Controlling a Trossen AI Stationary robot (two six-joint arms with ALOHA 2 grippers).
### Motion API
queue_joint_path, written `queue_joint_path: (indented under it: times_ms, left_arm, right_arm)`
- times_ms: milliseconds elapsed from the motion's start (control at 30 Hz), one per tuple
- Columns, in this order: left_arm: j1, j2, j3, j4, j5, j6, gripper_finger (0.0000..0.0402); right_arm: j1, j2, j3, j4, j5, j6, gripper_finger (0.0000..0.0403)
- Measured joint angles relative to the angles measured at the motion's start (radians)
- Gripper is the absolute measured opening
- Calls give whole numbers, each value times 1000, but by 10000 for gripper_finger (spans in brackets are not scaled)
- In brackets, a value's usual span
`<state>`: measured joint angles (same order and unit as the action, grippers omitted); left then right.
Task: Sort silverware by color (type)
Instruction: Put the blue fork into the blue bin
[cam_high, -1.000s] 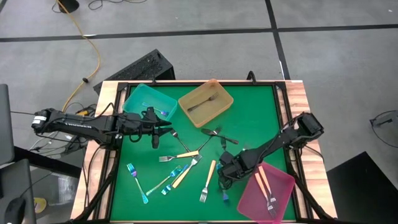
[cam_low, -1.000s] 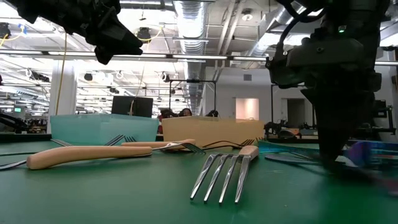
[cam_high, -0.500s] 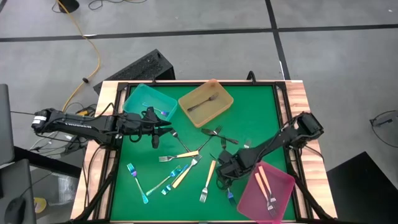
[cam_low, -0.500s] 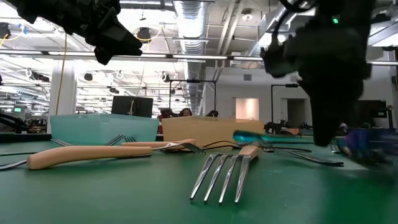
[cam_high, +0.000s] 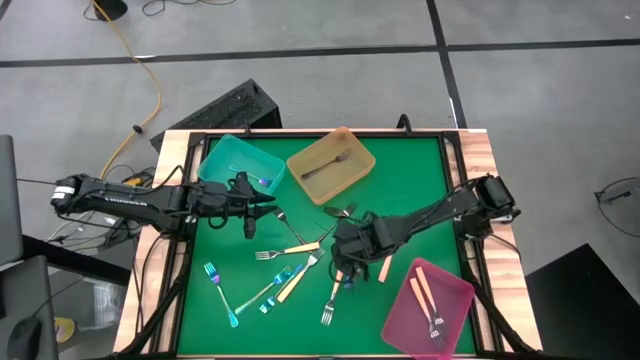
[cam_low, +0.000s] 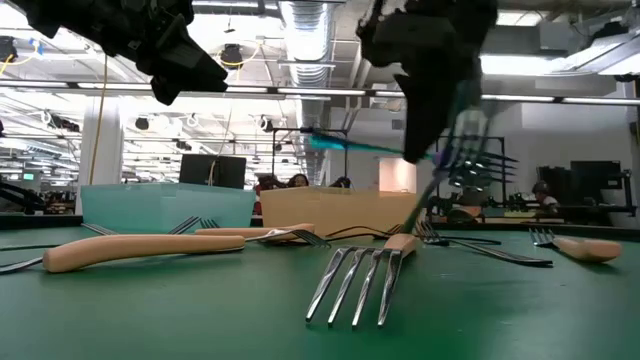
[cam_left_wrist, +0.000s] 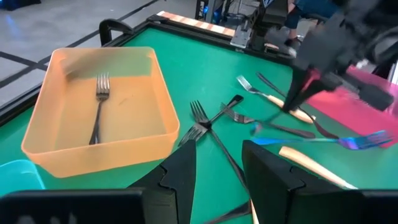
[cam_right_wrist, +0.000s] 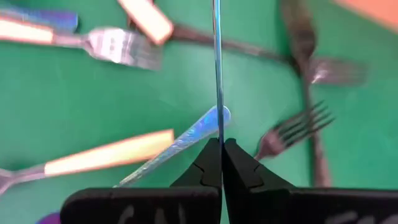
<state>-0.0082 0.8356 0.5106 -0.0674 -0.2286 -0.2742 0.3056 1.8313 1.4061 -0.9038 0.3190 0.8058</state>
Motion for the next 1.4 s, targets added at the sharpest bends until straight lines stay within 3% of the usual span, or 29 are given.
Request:
queue_joint_path:
  times_ms: [200,533,1000,1400]
  left_arm:
    - [0,0,0,-16,0,0,114]
    - [0,0,0,-18,-22,1,114]
    - [0,0,0,-18,-22,1,114]
    - [0,-8,0,-59,-12,35,114]
  right_arm:
    - [-27,0,27,23,91,-85,19]
    - [-25,0,28,98,357,-252,19]
    - [-137,-1,27,320,348,-627,19]
    - [-391,8,27,780,97,-788,19]
